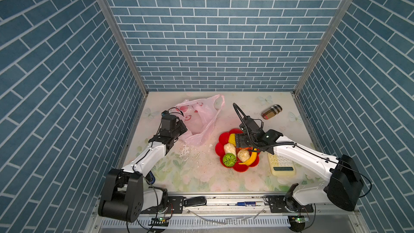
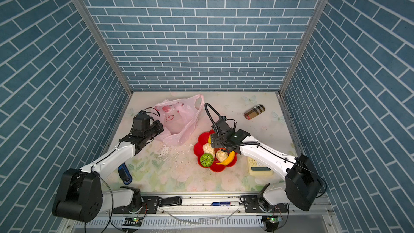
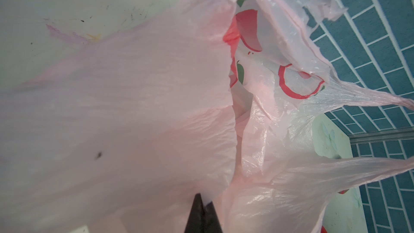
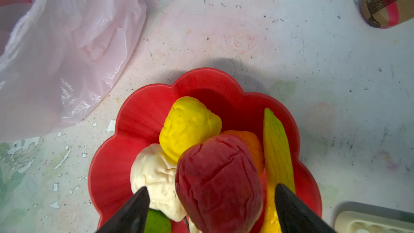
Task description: Take the fake fruits out of the plastic bag
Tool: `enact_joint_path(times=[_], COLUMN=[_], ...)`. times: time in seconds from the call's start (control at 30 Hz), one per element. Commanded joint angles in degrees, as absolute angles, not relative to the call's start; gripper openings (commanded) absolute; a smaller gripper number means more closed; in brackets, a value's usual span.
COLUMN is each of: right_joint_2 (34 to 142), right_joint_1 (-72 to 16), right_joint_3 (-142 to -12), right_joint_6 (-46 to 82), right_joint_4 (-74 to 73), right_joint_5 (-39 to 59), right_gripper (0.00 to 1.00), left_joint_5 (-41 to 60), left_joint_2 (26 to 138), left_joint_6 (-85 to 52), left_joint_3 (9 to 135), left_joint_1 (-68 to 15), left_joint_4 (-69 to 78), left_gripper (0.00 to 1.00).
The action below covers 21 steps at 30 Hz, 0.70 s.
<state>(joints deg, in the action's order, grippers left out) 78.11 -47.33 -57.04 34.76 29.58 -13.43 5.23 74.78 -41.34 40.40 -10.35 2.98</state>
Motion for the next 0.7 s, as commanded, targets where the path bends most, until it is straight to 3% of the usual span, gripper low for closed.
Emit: enact_joint_path(times=[0.0, 0.37, 0.6, 0.67], right_joint_2=[76.07, 71.40, 70.63, 70.66], right_joint_1=[-47.09, -45.98, -43.45, -42.92], right_joint_3=[-55.86, -55.61, -54.76, -54.56], right_joint_6=[36.12, 34.65, 33.93, 33.58], right_joint_4=[31.60, 33.36, 31.75, 31.34], right_joint_5=[-16.12, -18.39, -17.17, -16.80], right_gripper=[0.88, 0.89, 0.89, 0.89], left_joint_5=[6.02, 6.76, 7.49, 7.77], left_joint_2=[77.35, 90.33, 98.20, 99.81], left_joint_6=[-41.76, -42.93, -42.49, -42.20], left_joint_3=[43.27, 53.41, 61.70, 63.75], left_joint_1=[-10.02, -10.28, -10.55, -10.63], left_joint_4=[6.14, 8.75, 7.58, 6.72], left_gripper=[0.03, 0.07, 0.20, 0.30])
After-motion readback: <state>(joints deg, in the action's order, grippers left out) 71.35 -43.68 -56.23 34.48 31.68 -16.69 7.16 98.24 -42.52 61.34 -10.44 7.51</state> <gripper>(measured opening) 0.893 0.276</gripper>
